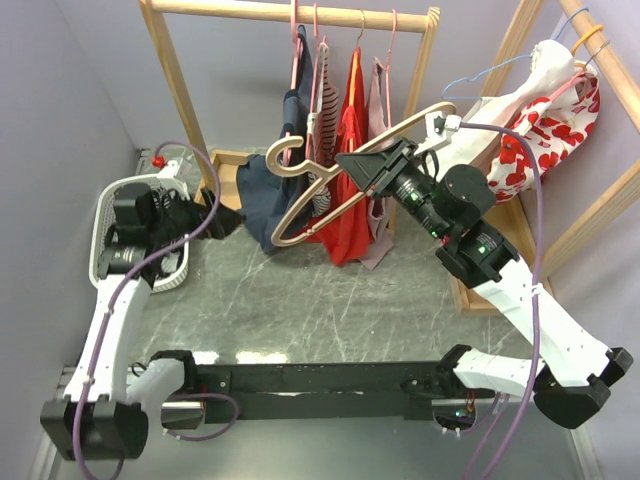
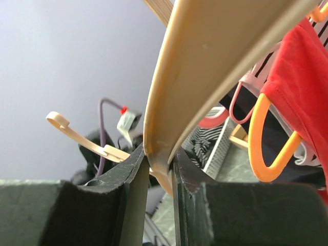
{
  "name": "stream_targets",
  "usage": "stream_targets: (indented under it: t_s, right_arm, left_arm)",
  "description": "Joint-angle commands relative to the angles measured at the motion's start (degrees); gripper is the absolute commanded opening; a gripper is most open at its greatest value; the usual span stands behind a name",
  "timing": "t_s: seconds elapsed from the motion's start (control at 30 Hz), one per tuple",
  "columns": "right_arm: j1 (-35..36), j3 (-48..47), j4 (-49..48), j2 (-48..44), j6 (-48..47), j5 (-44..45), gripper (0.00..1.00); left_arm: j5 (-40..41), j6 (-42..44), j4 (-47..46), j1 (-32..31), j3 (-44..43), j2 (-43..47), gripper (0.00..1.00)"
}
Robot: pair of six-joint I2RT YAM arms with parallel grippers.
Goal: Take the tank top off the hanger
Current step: Place the hanger at the clothesline.
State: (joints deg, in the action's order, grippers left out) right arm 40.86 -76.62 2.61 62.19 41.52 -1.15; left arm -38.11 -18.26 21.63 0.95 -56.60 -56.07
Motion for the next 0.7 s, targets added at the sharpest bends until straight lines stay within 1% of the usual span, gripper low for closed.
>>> stream_targets:
  t_s: [0.0, 0.03, 0.13, 0.17, 0.23, 0.27, 0.3, 0.37, 0.43, 0.5, 0.67]
  right_arm:
    - [-1.3, -1.3, -4.0, -0.9, 5.0, -1.8, 0.00]
    - [-1.4, -1.1, -4.0, -0.8, 5.2, -1.8, 0.00]
    - [-1.7, -1.2, -3.6, 0.1, 5.7, -1.8, 0.00]
    - [-1.9, -1.2, -3.5, 0.4, 5.9, -2.4, 0.00]
    - [-2.5, -0.6, -3.9, 0.6, 7.0, -3.1, 0.00]
    - [-3.1, -0.5, -4.5, 0.8, 7.4, -3.9, 0.00]
    - [-3.2, -0.5, -4.5, 1.2, 8.0, -4.0, 0.00]
    - [-3.5, -1.2, -3.4, 2.1, 8.1, -4.5, 0.00]
    - [-3.7, -2.0, -3.1, 2.8, 8.4, -4.8, 0.00]
    - [-3.8, -1.8, -3.0, 3.3, 8.8, -5.4, 0.00]
    - [-4.1, -1.3, -3.1, 4.1, 9.8, -7.4, 0.00]
  left_arm:
    - [-7.2, -0.3, -9.1, -2.4, 1.8, 6.4, 0.96]
    - [-9.6, -1.0, -9.8, -2.9, 2.9, 6.9, 0.96]
    - [-12.1, -2.4, -11.0, -4.4, 3.4, 8.0, 0.97]
    - [-14.1, -2.1, -10.8, -4.9, 3.5, 8.3, 0.96]
    - [-14.9, -0.1, -9.1, -6.2, 3.6, 9.2, 0.96]
    - [-17.0, 0.7, -8.3, -6.6, 3.6, 9.3, 0.96]
    - [-17.3, 1.4, -7.4, -6.7, 3.7, 9.1, 0.97]
    - [-19.1, 2.3, -7.1, -8.0, 4.0, 8.8, 0.96]
    - [-18.6, 2.5, -7.4, -10.2, 3.9, 8.4, 0.97]
    - [-18.6, 2.4, -9.6, -11.5, 4.2, 8.3, 0.96]
    - [-13.8, 2.2, -11.9, -16.1, 3.1, 5.8, 0.97]
